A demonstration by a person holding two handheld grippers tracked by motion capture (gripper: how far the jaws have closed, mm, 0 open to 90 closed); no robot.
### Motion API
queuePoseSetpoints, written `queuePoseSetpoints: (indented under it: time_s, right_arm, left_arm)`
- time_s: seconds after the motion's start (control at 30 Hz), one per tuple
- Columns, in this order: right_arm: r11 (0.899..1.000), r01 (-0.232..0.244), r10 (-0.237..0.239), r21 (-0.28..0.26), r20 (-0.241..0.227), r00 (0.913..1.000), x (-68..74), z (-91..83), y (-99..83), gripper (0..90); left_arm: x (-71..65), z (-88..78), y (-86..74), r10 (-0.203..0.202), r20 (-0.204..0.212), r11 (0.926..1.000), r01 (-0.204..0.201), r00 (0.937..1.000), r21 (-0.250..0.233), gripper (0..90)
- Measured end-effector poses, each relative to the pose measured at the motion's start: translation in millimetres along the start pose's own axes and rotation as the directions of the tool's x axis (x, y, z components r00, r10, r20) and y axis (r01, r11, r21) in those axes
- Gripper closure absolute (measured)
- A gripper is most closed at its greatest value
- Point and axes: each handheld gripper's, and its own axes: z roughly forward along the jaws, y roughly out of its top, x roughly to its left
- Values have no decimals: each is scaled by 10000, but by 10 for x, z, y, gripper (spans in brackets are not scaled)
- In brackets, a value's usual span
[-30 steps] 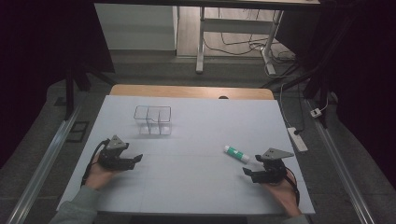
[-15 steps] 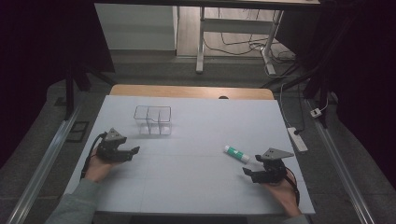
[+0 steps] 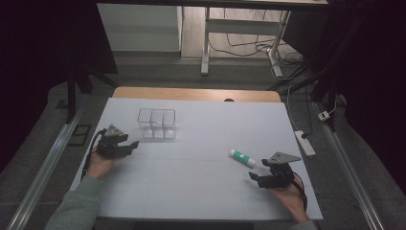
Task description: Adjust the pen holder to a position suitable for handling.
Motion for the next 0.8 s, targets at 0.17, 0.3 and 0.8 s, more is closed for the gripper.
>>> queuePoseSetpoints:
  time_s: [0.17,0.3,0.8]
  right_arm:
    - [10000,-6,6,92,-19,10000,-1,12,0,220]
    - [10000,-26,26,87,-43,10000,-2,7,0,220]
    - [9998,-19,20,189,-57,10000,-5,16,0,223]
  left_arm:
    - [53,42,48,-134,-347,9999,135,9993,3,557]
    - [84,110,79,-184,-531,9997,192,9984,135,649]
    - [232,334,256,-446,-296,9988,452,9986,200,888]
